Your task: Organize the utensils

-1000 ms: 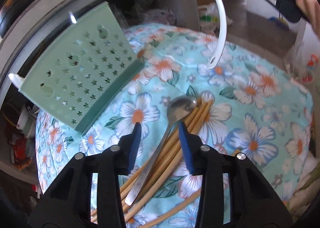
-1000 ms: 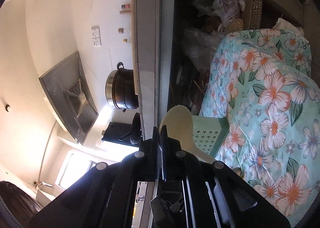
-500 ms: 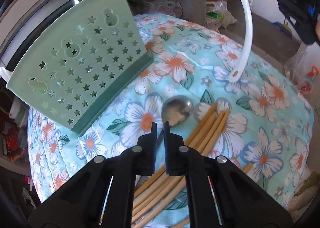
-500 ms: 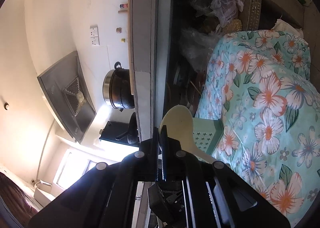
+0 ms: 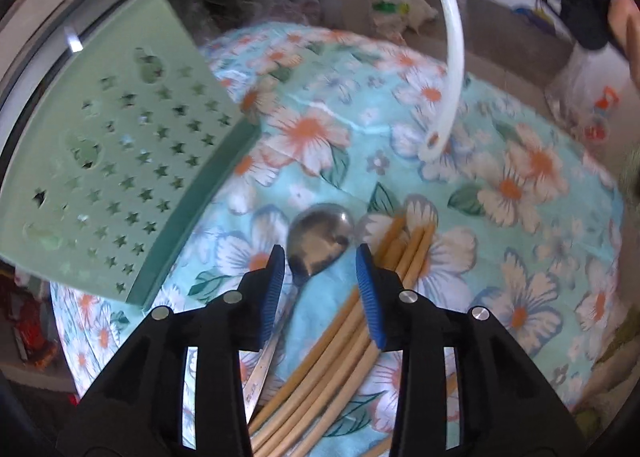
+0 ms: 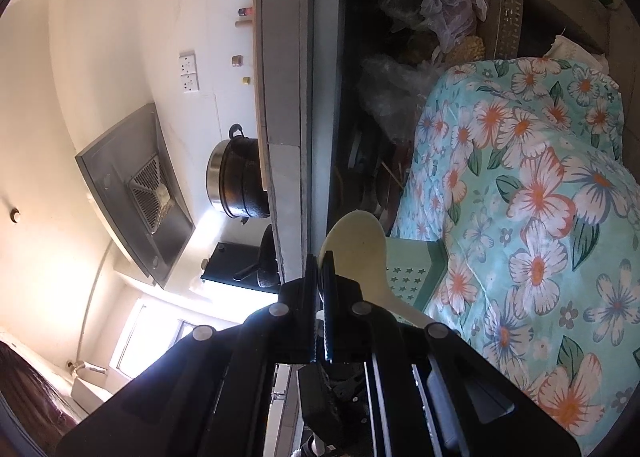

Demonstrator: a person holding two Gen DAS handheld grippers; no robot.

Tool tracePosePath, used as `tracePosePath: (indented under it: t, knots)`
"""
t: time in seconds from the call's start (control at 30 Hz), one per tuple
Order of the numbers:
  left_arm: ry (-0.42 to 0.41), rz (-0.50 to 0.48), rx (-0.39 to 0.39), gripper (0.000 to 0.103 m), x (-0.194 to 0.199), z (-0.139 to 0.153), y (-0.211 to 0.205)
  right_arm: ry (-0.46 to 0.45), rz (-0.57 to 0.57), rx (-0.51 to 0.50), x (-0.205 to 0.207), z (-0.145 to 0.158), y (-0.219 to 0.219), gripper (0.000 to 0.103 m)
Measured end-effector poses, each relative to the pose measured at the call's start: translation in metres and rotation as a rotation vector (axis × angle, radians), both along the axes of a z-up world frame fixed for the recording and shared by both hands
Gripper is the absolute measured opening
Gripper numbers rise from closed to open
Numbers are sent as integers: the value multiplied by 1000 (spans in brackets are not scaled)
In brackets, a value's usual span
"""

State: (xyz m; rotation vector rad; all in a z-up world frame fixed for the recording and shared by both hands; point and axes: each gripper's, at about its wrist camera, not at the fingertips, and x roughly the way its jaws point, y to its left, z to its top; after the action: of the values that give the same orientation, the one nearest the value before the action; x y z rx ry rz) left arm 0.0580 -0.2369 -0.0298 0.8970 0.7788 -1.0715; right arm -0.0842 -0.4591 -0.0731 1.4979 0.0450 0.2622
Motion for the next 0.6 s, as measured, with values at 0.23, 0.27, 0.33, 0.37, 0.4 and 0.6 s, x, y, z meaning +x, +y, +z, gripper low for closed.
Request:
tracePosePath:
  t: [0.23,0.27,0.33,0.37,0.4,0.6]
  knots:
    - [-20,-50,45,38,4,-8,-18,3,0,-4,0,0,-2,3]
    - [-15,-46,42,35,6,-8,-20,3,0,-1,0,-1,-2,3]
    - [-6,-22,21,35,11,-4,-21,3,0,4,0,-3,-2,3]
    - [0,-9,8,35,15,-2,-22,4,-1,5,-1,-4,-2,3]
    - [9,6,-8,35,19,1,-22,4,-1,6,-1,-4,-3,3]
    - [87,96,-69,34,45,15,-15,2,-1,8,-2,-5,-4,3]
